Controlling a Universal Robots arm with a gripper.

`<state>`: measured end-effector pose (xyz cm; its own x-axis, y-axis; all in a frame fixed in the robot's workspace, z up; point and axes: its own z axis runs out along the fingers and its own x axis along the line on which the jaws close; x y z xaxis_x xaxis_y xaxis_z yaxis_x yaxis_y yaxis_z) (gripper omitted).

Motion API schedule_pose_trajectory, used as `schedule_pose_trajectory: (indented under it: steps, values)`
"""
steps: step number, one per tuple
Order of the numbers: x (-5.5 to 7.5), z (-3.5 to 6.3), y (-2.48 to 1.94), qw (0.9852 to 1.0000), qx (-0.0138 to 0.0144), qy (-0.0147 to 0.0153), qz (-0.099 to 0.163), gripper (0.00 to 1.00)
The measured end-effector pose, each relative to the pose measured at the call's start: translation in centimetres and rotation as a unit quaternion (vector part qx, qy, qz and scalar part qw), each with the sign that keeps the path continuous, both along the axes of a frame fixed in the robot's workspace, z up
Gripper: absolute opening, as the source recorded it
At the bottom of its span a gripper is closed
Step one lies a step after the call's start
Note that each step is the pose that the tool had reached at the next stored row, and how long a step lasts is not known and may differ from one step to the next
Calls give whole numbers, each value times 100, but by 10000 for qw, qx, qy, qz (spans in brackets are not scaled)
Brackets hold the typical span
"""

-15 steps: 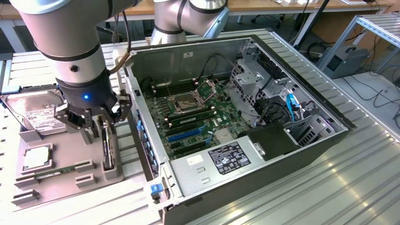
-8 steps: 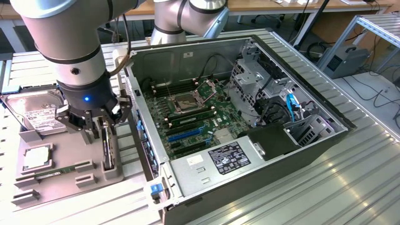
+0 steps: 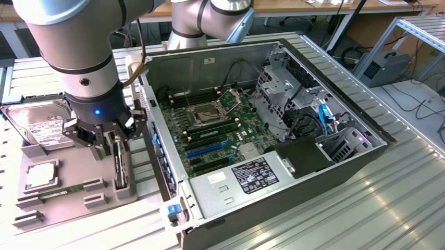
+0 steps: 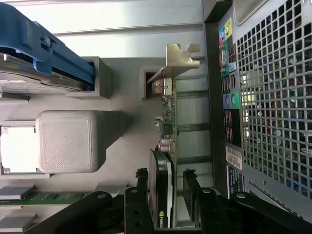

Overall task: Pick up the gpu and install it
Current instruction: 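Pick up the gpu and move the gpu toward the slot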

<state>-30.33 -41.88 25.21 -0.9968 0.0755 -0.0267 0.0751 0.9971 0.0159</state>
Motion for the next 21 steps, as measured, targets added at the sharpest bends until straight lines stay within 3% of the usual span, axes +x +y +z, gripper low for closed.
schedule_pose_trajectory:
  steps: [21]
  values:
    - [0,-114,-5,10000,-1,0,0,42]
